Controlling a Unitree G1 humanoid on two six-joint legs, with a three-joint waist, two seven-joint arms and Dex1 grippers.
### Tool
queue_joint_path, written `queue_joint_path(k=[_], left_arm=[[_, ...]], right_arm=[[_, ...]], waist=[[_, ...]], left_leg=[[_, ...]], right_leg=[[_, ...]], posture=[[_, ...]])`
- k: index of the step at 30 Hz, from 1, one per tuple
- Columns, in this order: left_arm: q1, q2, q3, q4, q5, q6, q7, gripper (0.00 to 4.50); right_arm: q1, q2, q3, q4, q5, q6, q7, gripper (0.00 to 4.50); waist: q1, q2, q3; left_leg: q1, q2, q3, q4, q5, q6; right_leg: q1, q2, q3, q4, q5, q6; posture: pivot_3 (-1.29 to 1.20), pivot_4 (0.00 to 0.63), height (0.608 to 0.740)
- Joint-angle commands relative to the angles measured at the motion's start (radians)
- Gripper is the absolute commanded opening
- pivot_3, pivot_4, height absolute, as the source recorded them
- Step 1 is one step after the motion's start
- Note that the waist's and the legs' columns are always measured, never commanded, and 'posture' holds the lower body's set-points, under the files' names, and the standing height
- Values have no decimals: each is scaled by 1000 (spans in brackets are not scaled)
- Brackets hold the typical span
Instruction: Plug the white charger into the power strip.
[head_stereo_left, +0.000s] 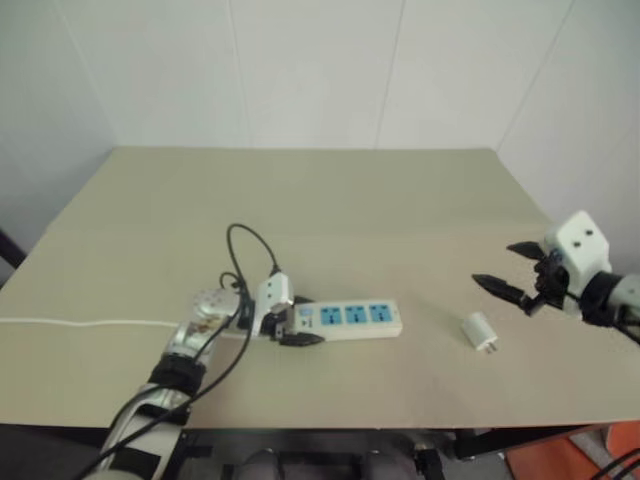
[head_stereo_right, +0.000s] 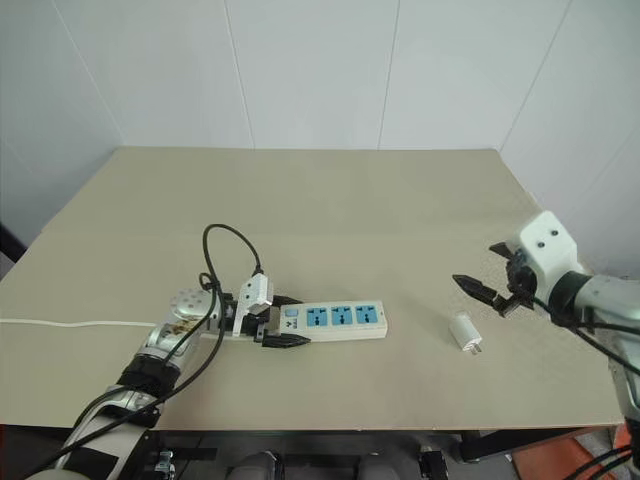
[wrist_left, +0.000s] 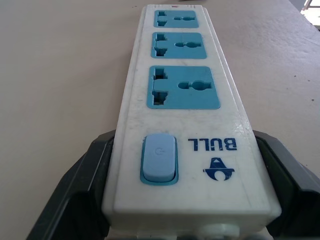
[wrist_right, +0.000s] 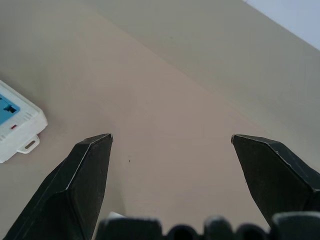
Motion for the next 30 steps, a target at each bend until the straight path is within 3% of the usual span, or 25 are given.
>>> queue_joint_path(k=[1,4,8,16,23,30], left_arm=[[-21,-12,-12,10,6,-55,5,3312],[-18,-19,-19,28,12,-68,13,3312],[-12,-25,-24,45,15,-74,20,3312],[-31,-35,-28,76,14,-86,11,3312],[-37,-38,-41,84,19,-87,-10,3312],[-38,-44,-44,83,20,-80,-9,3312]], right_arm=[[-30,-34,3,-11,30,47,22,4500],[-46,-49,24,-13,46,99,27,4500],[-140,-67,66,30,94,321,-11,4500],[-504,-96,313,196,133,814,-47,4500],[-688,-110,568,312,221,851,-75,4500],[-698,-81,689,361,236,851,-143,4500]], waist=[[1,0,0],[1,0,0],[1,1,0],[3,3,-2],[2,4,-2],[6,4,-2]], left_leg=[[0,0,0,0,0,0],[0,0,0,0,0,0],[-1,0,0,3,-1,1],[-1,0,0,4,-1,1],[-3,0,0,4,-1,2],[-5,0,0,4,-1,2]], right_leg=[[0,0,0,0,0,0],[0,0,0,0,0,0],[1,0,0,0,0,0],[0,-1,0,0,0,0],[-2,-1,0,-1,0,0],[-3,-1,-1,0,0,0]], posture=[[0,150,740],[0,150,740],[0,150,740],[0,150,740],[0,150,740],[0,150,740]])
